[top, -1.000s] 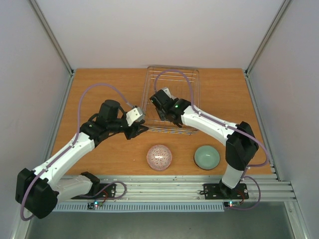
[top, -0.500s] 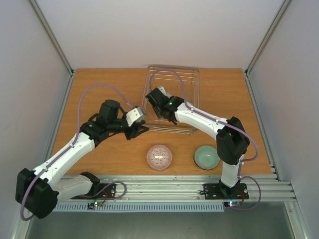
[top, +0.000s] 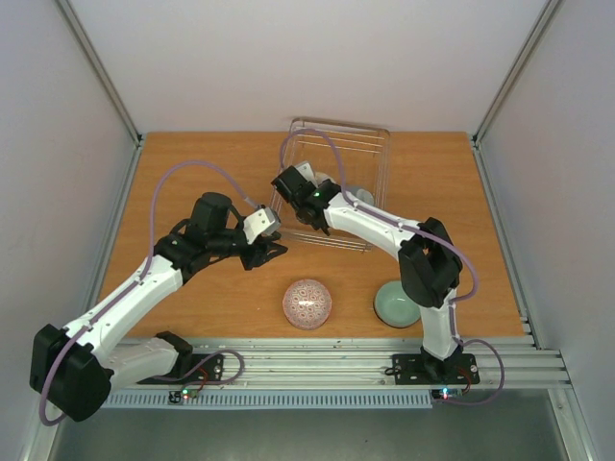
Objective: Load the bowls into the dish rack
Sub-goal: Place the bowl in the dish rack.
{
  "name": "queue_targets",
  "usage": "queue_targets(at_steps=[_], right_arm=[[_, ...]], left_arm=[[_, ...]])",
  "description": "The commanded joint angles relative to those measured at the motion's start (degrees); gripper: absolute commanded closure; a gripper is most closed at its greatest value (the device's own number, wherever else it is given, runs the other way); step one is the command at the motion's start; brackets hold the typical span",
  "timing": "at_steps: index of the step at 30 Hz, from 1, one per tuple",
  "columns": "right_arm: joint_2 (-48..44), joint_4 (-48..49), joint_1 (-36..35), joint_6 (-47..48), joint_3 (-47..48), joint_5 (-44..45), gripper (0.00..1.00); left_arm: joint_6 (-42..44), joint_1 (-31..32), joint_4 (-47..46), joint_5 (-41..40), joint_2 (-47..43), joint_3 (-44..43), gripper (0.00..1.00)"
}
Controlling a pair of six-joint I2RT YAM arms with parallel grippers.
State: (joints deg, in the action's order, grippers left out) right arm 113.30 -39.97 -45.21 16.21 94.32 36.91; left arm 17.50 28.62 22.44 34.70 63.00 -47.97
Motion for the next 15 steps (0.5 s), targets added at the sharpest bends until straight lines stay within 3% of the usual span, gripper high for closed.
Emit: queue_targets(at_steps=[1,15], right_arm=[[4.22,-2.41,2.47,-1.62,1.03,2.19,0.96],[-4.33,1.08,1.45,-3.65,-5.66,3.74,0.99]], left_arm=[[0.94,-0.06,-1.84,1.15,0.37,0.15,0.60],[0.98,-0.06,-1.69,1.95,1.77,-0.18,0.60]])
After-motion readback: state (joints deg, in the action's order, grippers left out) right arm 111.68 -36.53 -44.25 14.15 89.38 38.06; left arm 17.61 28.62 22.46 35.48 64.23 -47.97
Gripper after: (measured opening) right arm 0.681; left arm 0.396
